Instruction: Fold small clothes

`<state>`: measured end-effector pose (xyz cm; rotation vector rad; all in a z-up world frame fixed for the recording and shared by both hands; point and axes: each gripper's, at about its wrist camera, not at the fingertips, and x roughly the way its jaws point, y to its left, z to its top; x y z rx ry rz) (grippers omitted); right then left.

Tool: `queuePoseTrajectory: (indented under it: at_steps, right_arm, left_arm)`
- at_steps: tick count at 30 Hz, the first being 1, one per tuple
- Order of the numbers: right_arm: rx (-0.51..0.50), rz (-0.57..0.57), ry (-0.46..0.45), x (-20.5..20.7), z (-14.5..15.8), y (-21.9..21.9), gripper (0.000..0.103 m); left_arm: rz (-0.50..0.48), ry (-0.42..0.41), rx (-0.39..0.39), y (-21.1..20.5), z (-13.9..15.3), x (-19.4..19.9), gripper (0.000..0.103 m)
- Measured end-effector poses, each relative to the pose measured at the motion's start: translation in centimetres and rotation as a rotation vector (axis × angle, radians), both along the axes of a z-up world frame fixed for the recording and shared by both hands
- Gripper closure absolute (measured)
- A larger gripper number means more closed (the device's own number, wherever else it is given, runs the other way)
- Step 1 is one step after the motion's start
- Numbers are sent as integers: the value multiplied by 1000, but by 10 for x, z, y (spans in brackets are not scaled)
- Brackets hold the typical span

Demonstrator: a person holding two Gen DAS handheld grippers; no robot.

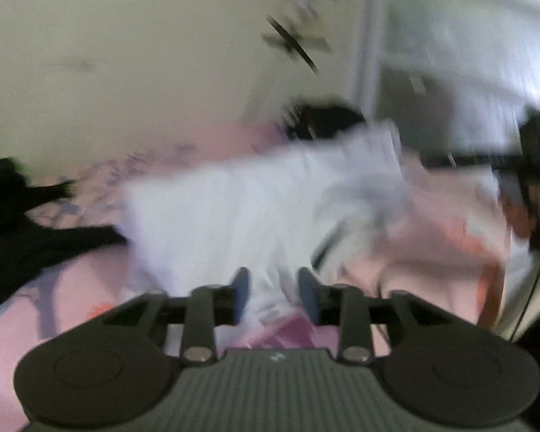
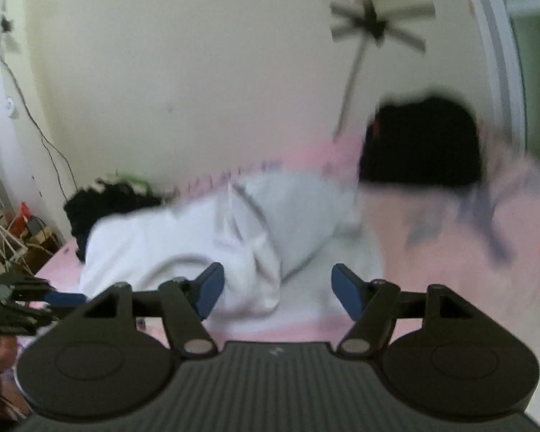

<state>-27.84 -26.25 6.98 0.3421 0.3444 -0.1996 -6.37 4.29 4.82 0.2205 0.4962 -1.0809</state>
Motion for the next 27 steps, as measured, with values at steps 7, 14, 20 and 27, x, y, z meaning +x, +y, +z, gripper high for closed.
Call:
queuePoseTrajectory:
  at_steps: [7,14,20,27]
  right_arm:
    - [92,-21,-135,34,31,-23,18]
    - [23,-35,75,87,-2,-8,102]
    - [175,-217,121,46,-45,-67,103]
    - [222,-210,101,33,-59,-65,103]
  left_arm:
    - [262,158,-124,5,23,73,58]
    - [262,196,-40,-54,2,86,70]
    - [335,216,26,-49,-15,94,100]
    - [401,175,89,-55,-27,100,98]
